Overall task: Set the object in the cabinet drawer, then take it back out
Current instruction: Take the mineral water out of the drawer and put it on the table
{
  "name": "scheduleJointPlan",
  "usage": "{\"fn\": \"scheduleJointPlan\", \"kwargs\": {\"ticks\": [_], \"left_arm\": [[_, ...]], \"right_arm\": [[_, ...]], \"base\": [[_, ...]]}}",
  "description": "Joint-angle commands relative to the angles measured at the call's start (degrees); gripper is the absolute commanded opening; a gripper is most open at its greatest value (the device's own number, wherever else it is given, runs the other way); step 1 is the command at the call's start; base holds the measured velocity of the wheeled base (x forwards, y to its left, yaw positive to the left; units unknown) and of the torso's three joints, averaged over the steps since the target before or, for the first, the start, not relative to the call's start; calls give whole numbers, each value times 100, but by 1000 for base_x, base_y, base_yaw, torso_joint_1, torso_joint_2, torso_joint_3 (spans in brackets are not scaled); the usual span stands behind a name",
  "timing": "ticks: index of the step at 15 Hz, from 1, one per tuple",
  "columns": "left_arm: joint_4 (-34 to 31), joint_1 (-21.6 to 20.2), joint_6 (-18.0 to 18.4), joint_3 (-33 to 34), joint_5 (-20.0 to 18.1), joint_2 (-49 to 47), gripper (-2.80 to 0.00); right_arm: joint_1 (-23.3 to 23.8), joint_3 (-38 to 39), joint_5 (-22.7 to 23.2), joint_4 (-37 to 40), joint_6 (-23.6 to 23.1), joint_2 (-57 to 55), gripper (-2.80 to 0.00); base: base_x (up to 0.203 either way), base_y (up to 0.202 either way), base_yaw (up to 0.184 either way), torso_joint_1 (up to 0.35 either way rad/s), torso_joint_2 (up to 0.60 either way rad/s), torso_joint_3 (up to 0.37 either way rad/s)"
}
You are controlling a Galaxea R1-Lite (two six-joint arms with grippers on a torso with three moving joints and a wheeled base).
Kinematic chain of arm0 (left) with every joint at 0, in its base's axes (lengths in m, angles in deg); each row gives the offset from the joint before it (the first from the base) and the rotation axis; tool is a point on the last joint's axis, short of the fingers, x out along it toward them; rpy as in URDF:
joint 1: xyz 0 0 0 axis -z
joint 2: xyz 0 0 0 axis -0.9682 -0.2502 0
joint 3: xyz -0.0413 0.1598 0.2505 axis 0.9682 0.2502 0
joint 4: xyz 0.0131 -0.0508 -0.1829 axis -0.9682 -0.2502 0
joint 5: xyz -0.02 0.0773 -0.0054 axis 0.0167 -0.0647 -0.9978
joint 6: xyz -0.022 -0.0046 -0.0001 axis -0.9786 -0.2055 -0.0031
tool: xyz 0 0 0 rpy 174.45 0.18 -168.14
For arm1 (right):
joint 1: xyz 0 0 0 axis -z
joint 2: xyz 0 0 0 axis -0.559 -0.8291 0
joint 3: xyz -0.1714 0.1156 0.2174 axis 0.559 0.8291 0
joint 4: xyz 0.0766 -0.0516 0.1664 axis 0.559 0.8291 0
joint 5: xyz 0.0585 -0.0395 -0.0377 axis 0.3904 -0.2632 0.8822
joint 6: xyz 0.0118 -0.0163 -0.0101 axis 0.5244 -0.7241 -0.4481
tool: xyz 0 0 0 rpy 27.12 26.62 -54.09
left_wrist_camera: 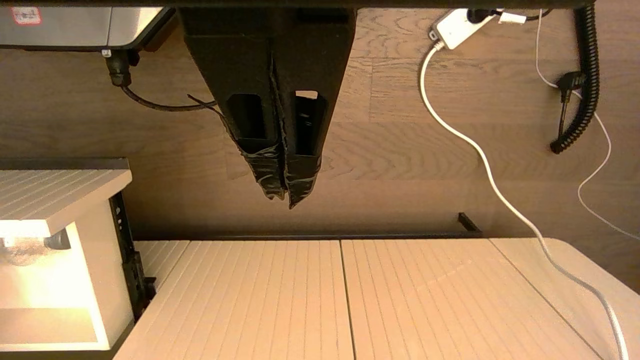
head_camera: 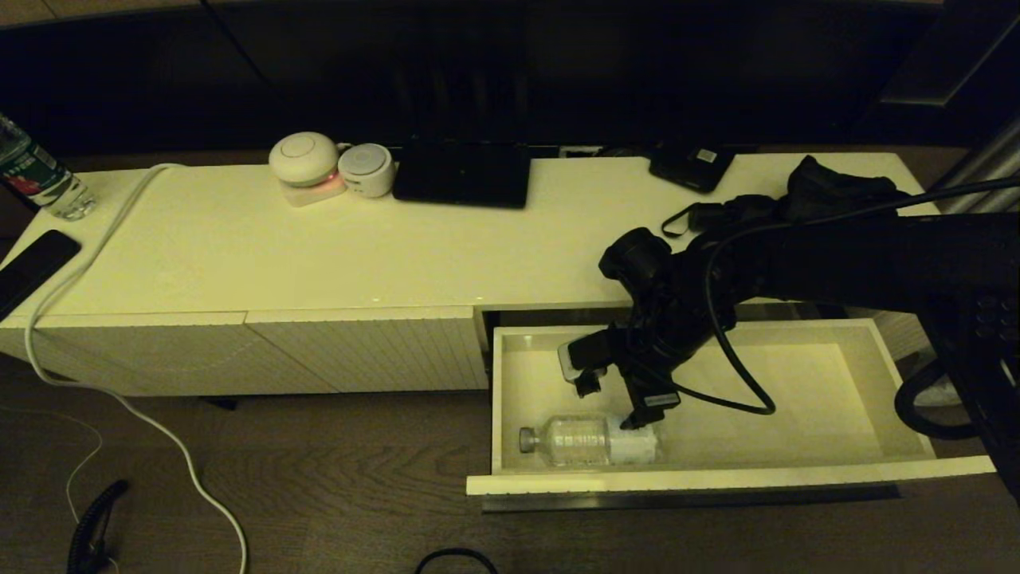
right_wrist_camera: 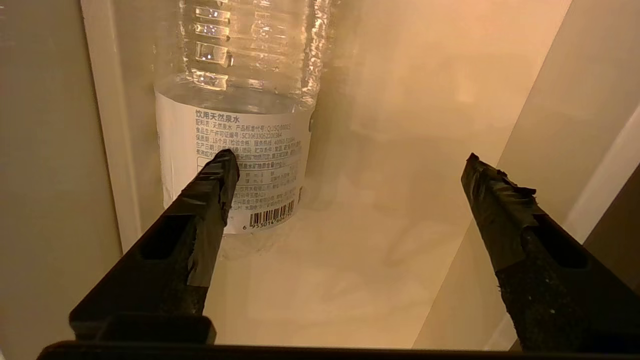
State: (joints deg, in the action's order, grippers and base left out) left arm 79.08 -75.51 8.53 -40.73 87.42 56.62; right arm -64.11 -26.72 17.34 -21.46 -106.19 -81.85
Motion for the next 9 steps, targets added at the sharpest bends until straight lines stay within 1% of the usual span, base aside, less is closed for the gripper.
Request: {"fn": "scheduleJointPlan", "kwargs": {"ticks": [1, 3, 9], "left_arm": [[8, 0, -3, 9, 3, 9, -280], [0, 0, -3, 2, 3, 9, -280], [0, 0, -3, 9, 3, 6, -280]], "right_arm": [[-7, 1, 2, 20, 4, -48, 0], [-21, -8, 9, 7, 175, -57, 0], [-64, 1, 20, 63, 198, 46, 0]], "base": [[0, 0, 0, 0, 0, 0], [0, 0, 0, 0, 0, 0], [0, 0, 0, 0, 0, 0]]}}
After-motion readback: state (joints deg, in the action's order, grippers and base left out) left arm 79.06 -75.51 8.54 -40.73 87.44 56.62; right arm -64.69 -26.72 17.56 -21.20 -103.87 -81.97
